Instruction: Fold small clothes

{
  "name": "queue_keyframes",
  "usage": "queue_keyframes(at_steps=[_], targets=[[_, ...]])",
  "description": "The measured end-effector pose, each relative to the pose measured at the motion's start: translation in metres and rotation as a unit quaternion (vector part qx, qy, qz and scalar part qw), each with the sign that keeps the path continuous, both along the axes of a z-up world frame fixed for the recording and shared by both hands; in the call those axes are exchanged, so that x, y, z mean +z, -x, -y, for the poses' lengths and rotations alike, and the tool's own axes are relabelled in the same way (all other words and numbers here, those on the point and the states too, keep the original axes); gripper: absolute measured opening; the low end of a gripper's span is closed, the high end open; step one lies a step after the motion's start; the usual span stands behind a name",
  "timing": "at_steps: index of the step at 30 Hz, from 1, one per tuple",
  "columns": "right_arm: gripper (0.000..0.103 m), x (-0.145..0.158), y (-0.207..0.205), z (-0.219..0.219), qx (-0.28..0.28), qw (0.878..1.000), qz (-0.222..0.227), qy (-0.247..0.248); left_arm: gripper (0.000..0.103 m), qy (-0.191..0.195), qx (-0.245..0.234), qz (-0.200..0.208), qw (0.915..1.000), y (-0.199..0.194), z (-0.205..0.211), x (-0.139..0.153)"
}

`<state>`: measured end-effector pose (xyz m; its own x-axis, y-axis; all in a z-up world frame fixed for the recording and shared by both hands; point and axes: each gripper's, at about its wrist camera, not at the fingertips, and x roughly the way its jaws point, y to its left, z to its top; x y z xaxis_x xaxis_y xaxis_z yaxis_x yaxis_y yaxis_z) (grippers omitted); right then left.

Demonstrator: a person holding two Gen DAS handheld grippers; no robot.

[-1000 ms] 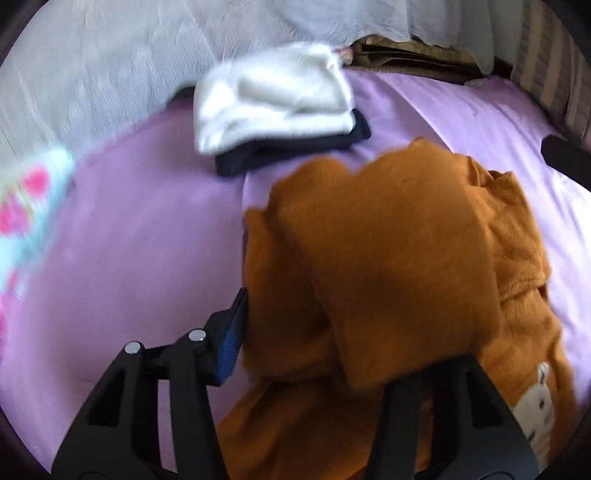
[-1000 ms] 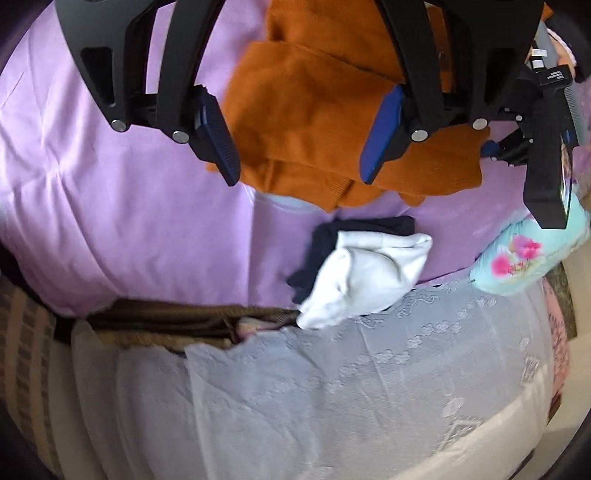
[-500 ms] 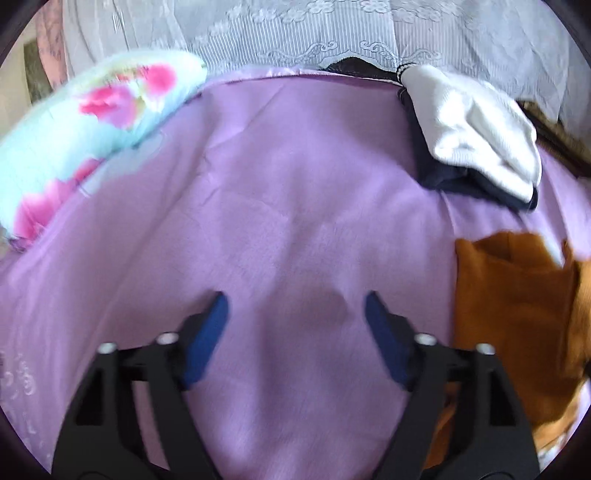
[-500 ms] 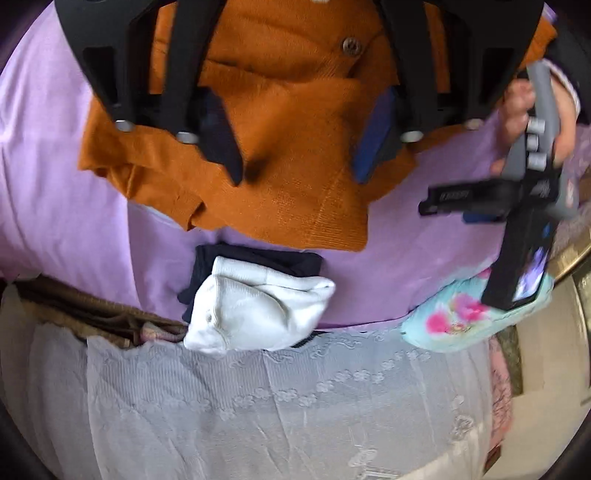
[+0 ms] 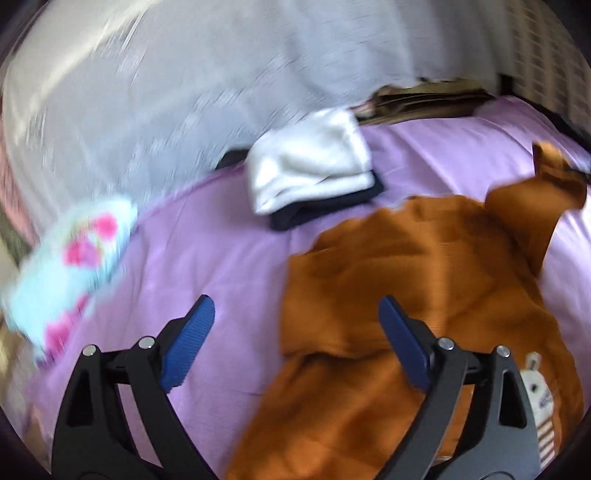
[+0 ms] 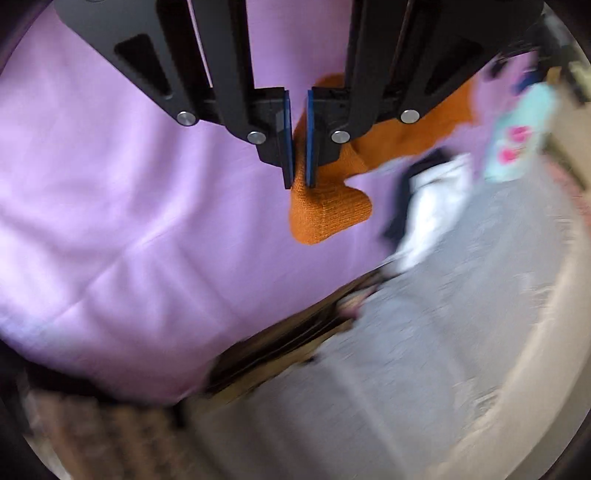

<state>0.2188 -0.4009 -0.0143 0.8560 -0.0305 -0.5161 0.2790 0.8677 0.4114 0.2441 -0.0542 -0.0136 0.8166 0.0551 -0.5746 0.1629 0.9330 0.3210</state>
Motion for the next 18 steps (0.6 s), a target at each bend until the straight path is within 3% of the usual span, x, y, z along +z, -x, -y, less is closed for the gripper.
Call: queue_keyframes(at_steps=[2,3,6,8,11,14,16,17,18], targets=[[0.006,-0.005,0.001,0.016,-0.04,0.997,-0.032,0.053,0.093,-0.01,-0.027,0.008,0.9996,0.009,0.019,0.003],[0.006,-0.019,-0.005,0.028,-0.03,0.996,-0.068,0.046,0.094,-0.011,-0.046,0.005,0.9988,0.014,0.033,0.005],[0.006,-0.051,-0.006,0.046,-0.038,0.992,-0.117,0.025,0.098,-0.038,-0.082,0.009,0.9958,0.019,0.077,0.003],[0.007,-0.057,-0.006,0.055,-0.038,0.993,-0.111,-0.025,0.099,-0.066,-0.101,-0.005,0.9927,0.011,0.11,-0.006],[0.01,-0.051,0.002,0.054,-0.045,0.994,-0.094,-0.017,0.099,-0.108,-0.078,-0.053,0.9897,-0.027,0.146,-0.038],[0.01,-0.052,0.005,0.057,-0.033,0.995,-0.088,-0.034,0.099,-0.088,-0.048,-0.105,0.9894,-0.056,0.144,-0.061],[0.012,-0.053,0.006,0.065,-0.025,0.994,-0.082,-0.065,0.099,-0.048,-0.048,-0.116,0.9909,-0.061,0.132,-0.06],[0.013,-0.055,0.007,0.067,-0.025,0.993,-0.076,-0.085,0.093,-0.035,-0.049,-0.118,0.9912,-0.061,0.127,-0.057],[0.013,-0.057,0.011,0.07,-0.024,0.992,-0.069,-0.1,0.075,-0.021,-0.046,-0.115,0.992,-0.063,0.12,-0.054]])
